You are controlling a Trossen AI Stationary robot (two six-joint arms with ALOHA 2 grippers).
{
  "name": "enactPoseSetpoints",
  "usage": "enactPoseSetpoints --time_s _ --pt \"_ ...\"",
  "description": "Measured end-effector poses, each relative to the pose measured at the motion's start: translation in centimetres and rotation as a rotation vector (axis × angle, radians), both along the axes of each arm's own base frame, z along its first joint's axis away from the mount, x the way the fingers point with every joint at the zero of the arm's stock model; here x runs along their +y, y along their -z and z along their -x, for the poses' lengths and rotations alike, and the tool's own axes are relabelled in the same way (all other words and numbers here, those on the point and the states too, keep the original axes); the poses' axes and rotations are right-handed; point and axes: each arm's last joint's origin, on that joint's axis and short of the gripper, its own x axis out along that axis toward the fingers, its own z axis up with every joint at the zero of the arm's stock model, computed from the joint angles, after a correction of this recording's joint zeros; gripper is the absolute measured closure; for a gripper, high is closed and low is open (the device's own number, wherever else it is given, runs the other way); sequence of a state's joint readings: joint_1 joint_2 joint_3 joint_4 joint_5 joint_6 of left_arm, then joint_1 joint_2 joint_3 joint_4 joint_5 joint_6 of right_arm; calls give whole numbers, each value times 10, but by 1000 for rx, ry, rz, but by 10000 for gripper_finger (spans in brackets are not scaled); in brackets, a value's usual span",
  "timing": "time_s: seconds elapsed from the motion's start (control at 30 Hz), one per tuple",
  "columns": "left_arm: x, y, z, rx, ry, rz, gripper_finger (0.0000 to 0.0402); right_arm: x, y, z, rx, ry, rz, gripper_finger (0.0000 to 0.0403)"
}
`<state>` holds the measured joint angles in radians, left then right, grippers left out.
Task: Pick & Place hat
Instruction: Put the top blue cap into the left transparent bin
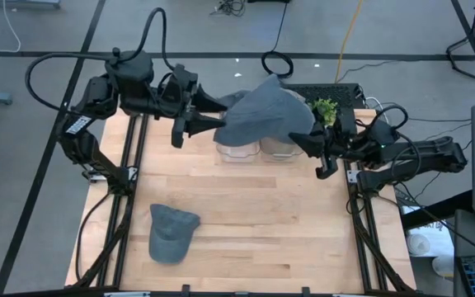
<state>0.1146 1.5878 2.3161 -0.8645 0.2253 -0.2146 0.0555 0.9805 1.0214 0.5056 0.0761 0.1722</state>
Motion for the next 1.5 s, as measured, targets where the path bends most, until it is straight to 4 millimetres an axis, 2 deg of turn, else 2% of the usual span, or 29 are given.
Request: enactPoseSetpoints --time_s 0.27,0.33,0.43,0.63,0.8,0.93,1.1,1.23,1.33,1.5 --pt "-2 -1 1 -3 67 20 173 0 2 -6 -9 -2 -11 403" --pt "-3 -1 1 -1 80 37 186 0 2 -7 -12 -2 -12 403" --pt "-2 -1 1 3 76 60 233 0 2 -7 -12 -2 -11 403" --pt "0 -1 1 5 48 74 363 0 2 -7 -11 0 -12 403" --pt "2 -1 1 1 32 48 363 0 4 -8 13 1 -11 395" --pt "9 -1 2 -13 24 -71 363 0 4 -4 39 -26 -54 353" --pt "17 -2 8 -30 -17 -295 363 0 5 10 106 -58 -119 275" --pt "21 0 9 -18 -10 -494 363 5 2 23 115 -87 -84 226" --pt "23 3 6 15 -35 -589 363 9 -4 34 79 -130 -32 205" --pt "26 11 2 98 -62 -726 363 12 -12 51 18 -155 -24 196"
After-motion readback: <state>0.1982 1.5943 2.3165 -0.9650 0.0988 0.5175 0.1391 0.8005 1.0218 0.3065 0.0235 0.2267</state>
